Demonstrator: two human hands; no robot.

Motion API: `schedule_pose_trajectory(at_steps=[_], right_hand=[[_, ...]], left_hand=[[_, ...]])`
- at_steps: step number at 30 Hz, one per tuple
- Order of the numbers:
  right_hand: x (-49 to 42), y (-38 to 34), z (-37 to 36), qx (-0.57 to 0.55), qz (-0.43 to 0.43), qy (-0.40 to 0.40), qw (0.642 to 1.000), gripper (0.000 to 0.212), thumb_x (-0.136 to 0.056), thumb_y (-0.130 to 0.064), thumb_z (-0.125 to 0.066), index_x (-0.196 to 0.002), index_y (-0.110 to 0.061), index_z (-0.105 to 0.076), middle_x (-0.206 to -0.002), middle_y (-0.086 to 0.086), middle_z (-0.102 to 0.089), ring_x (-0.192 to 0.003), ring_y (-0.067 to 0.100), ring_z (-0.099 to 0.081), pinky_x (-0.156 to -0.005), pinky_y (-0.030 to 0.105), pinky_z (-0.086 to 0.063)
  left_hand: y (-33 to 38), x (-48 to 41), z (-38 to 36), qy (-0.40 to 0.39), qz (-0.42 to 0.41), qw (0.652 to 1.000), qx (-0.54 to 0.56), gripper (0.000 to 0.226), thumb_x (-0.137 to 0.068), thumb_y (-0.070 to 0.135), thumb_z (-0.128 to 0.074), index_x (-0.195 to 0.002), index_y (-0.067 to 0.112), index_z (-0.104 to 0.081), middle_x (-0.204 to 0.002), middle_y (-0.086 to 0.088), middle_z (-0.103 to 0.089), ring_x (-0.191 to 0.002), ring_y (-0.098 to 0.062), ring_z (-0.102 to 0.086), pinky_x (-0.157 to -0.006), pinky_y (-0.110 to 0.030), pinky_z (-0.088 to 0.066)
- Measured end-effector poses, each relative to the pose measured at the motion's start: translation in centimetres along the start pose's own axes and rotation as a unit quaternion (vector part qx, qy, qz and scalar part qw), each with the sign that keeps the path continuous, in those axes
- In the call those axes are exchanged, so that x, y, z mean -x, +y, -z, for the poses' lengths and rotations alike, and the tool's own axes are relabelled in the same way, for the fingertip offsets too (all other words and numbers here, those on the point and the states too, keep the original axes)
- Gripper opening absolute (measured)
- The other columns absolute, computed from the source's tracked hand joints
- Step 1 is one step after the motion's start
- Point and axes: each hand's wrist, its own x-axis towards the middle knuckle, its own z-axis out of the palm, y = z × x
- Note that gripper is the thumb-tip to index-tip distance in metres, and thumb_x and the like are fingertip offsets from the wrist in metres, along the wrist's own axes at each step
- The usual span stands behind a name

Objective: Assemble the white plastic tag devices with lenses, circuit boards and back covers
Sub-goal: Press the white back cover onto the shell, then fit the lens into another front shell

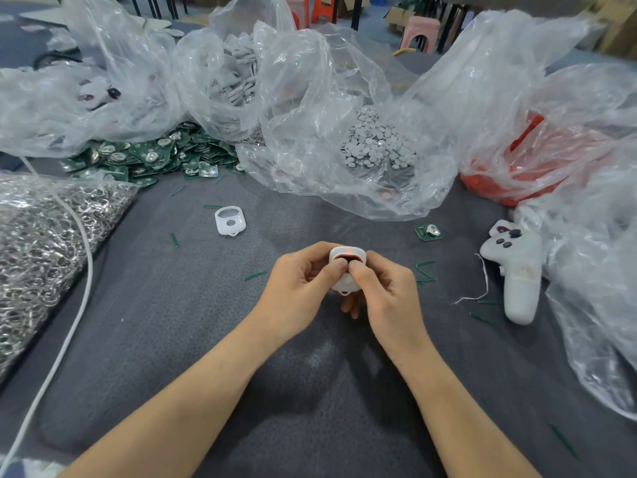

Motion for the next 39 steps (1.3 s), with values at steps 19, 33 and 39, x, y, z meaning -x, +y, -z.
schedule_pose_trajectory(at_steps=[19, 33, 39], right_hand=[[-0.5, 1.1, 0.9, 0.242, 0.049, 0.107, 0.963, 0.019, -0.086, -0.046, -0.063, -0.088, -0.028, -0.069, -0.058, -0.007, -0.056, -0.055, 0.008, -0.052, -0.057, 0.026, -0.043], [-14.0, -3.3, 14.4, 0.321, 0.013, 0.331, 0.887, 0.028, -0.087, 0.005, -0.044, -0.100, 0.000, -0.069, -0.105, 0.018, -0.067, -0.101, 0.029, -0.058, -0.089, 0.026, -0.042], [-20.5, -1.4, 20.9, 0.452, -0.183, 0.220, 0.845, 0.030, -0.083, 0.008, -0.052, -0.106, 0.000, -0.069, -0.113, 0.017, -0.067, -0.107, 0.029, -0.060, -0.094, 0.036, -0.048]], left_hand=[[-0.7, -0.3, 0.9, 0.140, -0.051, 0.983, -0.110, 0.045, -0.087, 0.028, -0.052, -0.129, 0.041, -0.042, -0.125, 0.017, -0.057, -0.109, -0.008, -0.059, -0.083, -0.024, -0.051], [-2.9, -3.5, -1.8, -0.078, -0.088, 0.866, -0.486, 0.038, -0.099, 0.024, -0.048, -0.137, 0.030, -0.048, -0.141, 0.013, -0.044, -0.138, -0.012, -0.030, -0.110, -0.029, -0.026], [-2.6, -3.4, -1.4, -0.056, -0.085, 0.890, -0.444, 0.028, -0.092, 0.016, -0.061, -0.119, 0.022, -0.064, -0.118, 0.013, -0.059, -0.116, -0.012, -0.051, -0.096, -0.028, -0.037]])
